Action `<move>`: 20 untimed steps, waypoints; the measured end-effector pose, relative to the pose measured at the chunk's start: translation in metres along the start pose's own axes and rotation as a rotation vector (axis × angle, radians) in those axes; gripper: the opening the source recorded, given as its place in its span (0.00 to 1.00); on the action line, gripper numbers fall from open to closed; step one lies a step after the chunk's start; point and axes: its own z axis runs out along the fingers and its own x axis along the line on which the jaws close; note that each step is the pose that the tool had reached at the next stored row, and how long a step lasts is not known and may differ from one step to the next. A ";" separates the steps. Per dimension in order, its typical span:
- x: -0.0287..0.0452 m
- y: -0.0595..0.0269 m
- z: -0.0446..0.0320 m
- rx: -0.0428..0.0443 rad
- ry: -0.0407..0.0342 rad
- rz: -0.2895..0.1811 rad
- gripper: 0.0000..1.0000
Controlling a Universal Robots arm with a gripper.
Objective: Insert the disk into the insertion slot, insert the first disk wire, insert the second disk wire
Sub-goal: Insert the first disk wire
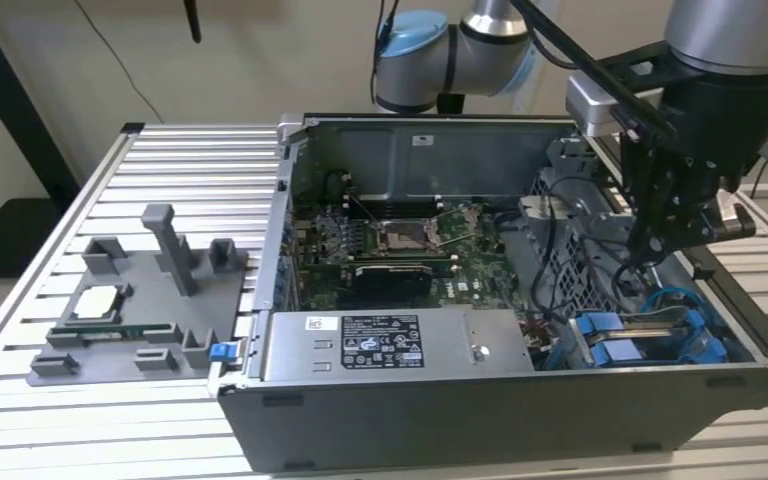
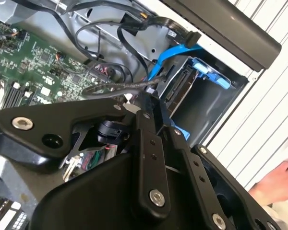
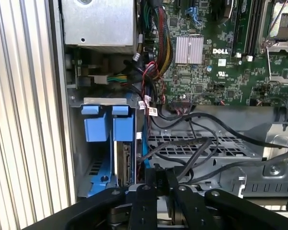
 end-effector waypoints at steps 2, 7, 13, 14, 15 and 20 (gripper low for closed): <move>0.0001 -0.0047 0.0011 -0.0127 0.0048 0.000 0.00; 0.0002 -0.0180 0.0042 -0.0566 0.0149 -0.001 0.00; 0.0011 -0.0331 0.0081 -0.1148 0.0204 0.000 0.00; 0.0017 -0.0345 0.0087 -0.1227 0.0205 0.000 0.00; 0.0026 -0.0356 0.0093 -0.1285 0.0206 0.000 0.00; 0.0073 -0.0380 0.0126 -0.1388 0.0210 0.004 0.00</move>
